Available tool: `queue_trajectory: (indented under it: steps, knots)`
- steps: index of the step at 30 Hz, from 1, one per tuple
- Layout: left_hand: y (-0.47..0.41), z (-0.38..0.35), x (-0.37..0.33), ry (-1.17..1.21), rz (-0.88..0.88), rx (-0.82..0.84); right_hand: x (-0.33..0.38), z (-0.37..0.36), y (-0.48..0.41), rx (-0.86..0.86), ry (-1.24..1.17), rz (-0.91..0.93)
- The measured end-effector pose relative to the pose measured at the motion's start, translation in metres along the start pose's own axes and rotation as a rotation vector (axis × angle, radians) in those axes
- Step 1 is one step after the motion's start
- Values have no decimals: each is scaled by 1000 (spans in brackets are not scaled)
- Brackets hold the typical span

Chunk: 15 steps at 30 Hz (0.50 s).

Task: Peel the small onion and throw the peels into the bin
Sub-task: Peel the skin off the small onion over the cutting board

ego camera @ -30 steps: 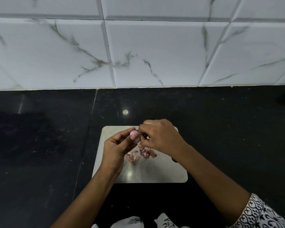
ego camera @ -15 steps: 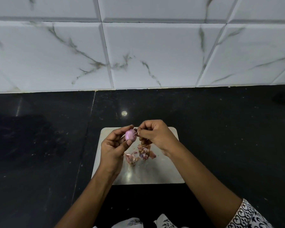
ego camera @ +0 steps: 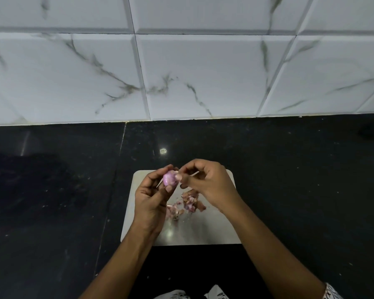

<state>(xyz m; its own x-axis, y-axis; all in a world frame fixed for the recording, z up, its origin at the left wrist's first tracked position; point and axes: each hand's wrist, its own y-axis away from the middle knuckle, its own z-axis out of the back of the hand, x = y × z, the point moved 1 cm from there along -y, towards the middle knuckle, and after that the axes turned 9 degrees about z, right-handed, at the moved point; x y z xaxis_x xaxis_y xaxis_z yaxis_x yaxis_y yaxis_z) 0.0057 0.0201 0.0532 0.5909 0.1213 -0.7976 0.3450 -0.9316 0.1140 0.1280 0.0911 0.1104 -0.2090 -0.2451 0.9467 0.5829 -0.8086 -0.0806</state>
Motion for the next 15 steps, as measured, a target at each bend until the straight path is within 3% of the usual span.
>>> queue_trajectory:
  steps: [3, 6, 15]
  knots:
    - [0, -1, -2, -19, -23, 26, 3, -3, 1, -23, 228, 210]
    - [0, -1, -3, -14, -31, 38, 2, -5, -1, -68, 329, 295]
    - [-1, -11, -3, 72, 126, 57, -4, -12, 0, -184, 307, 372]
